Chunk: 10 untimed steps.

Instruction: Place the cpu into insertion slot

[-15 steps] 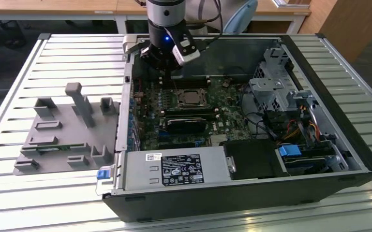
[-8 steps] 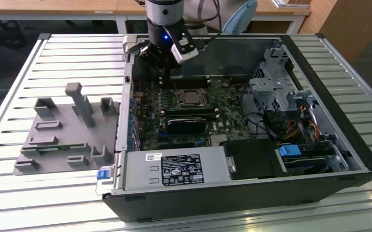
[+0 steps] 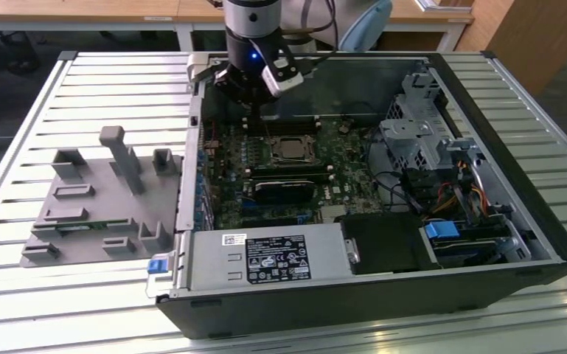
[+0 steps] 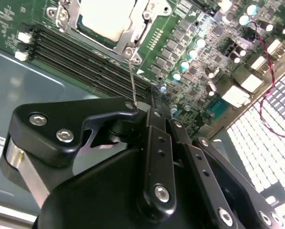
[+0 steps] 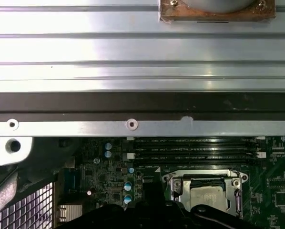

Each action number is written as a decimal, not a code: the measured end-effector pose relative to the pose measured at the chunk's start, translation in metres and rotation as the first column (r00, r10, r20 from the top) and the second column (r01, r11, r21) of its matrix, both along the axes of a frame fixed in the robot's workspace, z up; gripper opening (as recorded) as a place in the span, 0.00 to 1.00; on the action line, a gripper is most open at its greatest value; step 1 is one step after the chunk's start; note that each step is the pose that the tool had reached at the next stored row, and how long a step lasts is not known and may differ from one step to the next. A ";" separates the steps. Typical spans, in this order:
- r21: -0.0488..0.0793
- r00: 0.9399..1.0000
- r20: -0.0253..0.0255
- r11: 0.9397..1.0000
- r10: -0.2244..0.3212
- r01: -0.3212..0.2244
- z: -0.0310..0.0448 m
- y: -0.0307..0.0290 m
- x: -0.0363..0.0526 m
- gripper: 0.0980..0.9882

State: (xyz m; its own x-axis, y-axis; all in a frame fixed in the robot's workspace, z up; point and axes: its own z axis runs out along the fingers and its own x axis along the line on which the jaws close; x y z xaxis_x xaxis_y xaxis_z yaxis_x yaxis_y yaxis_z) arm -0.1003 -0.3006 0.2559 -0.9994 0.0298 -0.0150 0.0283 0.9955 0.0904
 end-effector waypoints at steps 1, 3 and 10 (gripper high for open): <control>0.000 1.000 0.000 1.000 0.000 0.000 0.0000 0.0001 0.0020 0.01; 0.000 1.000 0.000 1.000 0.000 0.000 -0.0001 0.0001 0.0069 0.01; 0.000 1.000 -0.001 1.000 0.000 0.000 -0.0011 0.0001 0.0263 0.01</control>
